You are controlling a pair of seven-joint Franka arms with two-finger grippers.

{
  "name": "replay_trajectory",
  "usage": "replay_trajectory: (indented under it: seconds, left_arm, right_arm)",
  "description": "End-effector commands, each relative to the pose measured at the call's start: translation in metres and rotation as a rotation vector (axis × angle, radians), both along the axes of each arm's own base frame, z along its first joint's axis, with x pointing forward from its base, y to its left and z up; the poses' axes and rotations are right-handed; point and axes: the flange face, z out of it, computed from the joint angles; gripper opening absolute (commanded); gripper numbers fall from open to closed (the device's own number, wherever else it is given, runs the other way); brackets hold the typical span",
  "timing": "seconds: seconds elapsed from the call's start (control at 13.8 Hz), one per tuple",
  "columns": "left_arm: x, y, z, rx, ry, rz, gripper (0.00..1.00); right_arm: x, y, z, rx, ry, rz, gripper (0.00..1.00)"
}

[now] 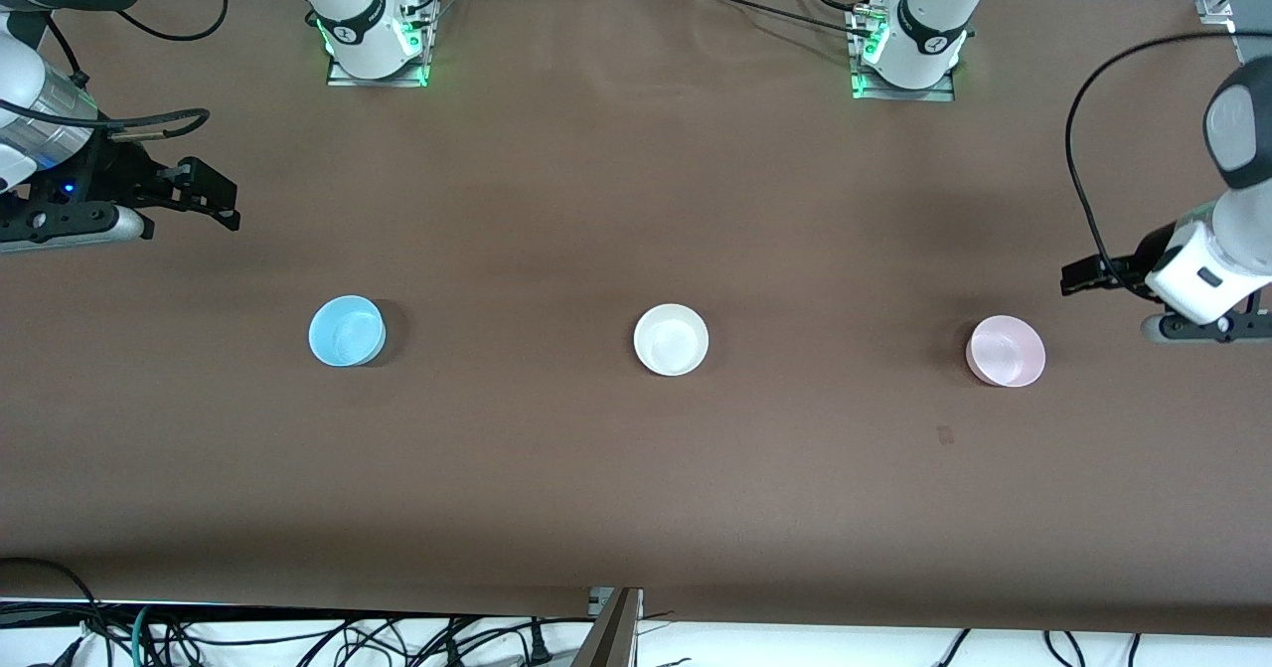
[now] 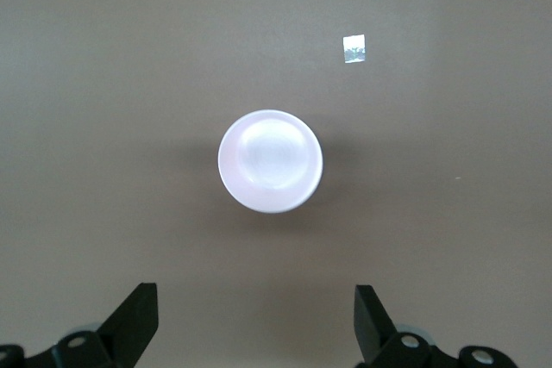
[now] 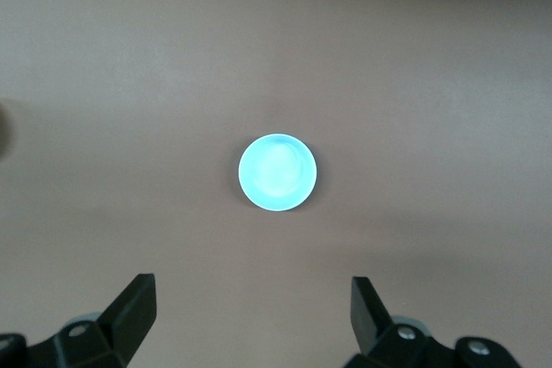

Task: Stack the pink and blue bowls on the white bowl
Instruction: 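Move the left gripper down toward the pink bowl rim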

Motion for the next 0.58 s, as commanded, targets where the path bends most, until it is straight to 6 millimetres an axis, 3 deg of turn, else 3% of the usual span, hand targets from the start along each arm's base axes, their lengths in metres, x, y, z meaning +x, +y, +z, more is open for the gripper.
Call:
replay_trajectory:
  seconds: [0.0, 0.29, 0.51]
  left_arm:
    - [0.027, 0.016, -0.054, -0.031, 0.016, -0.109, 1.00]
    - [0.029, 0.043, -0.129, -0.007, 0.116, -0.197, 1.00]
    - [0.042, 0.047, -0.134, 0.051, 0.080, -0.238, 1.00]
  right_arm:
    - [0.006, 0.006, 0.000, 0.016, 0.004, -0.006, 1.00]
    - [0.007, 0.009, -0.002, 0.017, 0.003, -0.002, 1.00]
    - [0.016, 0.026, -0.020, 0.016, 0.012, 0.023, 1.00]
